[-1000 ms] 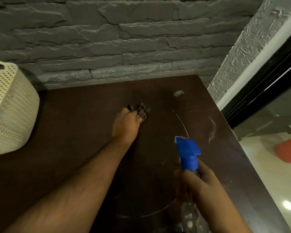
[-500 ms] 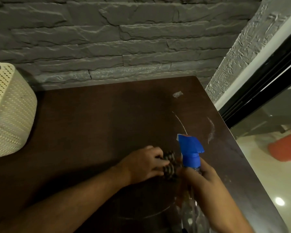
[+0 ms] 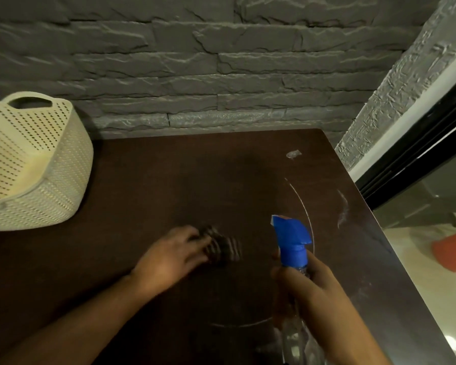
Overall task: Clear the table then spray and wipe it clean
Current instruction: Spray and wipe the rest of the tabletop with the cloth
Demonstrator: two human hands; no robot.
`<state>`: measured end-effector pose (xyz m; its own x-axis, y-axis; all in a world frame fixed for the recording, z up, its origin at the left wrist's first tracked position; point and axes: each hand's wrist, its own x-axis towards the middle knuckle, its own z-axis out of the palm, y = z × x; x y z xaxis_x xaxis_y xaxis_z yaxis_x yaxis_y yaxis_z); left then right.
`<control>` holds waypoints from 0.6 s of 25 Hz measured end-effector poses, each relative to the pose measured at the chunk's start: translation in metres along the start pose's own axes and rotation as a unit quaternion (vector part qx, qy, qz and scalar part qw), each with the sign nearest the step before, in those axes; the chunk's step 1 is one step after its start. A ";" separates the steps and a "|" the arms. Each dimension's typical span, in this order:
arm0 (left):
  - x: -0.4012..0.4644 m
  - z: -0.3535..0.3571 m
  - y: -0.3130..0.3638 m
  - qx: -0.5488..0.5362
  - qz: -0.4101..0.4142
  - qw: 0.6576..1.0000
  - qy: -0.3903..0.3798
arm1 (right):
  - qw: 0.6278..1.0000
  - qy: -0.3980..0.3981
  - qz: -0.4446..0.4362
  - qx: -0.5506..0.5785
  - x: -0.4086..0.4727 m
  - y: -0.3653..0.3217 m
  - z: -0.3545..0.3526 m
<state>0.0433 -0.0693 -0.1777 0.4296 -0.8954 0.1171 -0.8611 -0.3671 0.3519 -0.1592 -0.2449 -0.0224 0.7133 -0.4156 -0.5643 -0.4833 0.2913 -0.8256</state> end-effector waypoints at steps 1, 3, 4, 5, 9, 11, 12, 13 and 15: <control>-0.001 -0.008 -0.011 -0.012 -0.146 0.986 0.078 | 1.000 -0.002 0.000 -0.002 -0.002 0.000 0.002; -0.007 -0.010 -0.006 0.017 -0.211 0.973 0.095 | 1.000 -0.011 0.000 -0.012 -0.005 0.002 0.008; -0.011 -0.004 0.012 0.001 -0.151 0.985 0.077 | 1.000 -0.017 -0.004 -0.014 -0.006 0.003 0.010; -0.021 0.006 0.033 0.011 -0.054 0.998 0.013 | 1.000 -0.022 -0.011 -0.015 -0.009 0.005 0.014; -0.033 -0.006 0.025 0.009 -0.110 0.993 0.048 | 0.998 -0.039 -0.031 -0.030 -0.022 0.011 0.021; -0.025 -0.014 0.015 -0.021 -0.363 0.925 0.113 | 0.998 -0.043 -0.031 -0.031 -0.028 0.017 0.019; -0.024 -0.013 0.025 -0.018 -0.373 0.923 0.095 | 0.998 -0.047 -0.033 -0.030 -0.032 0.020 0.018; -0.027 -0.005 0.044 -0.009 -0.312 0.945 0.098 | 0.998 -0.051 -0.035 -0.031 -0.036 0.024 0.015; -0.051 0.017 0.089 0.006 -0.119 0.992 0.038 | 0.997 -0.059 -0.042 -0.038 -0.046 0.031 0.008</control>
<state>-0.0600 -0.0606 -0.1679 0.6402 -0.7615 0.1011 -0.7355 -0.5696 0.3668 -0.2025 -0.2102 -0.0219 0.8051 -0.3300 -0.4928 -0.4539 0.1919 -0.8701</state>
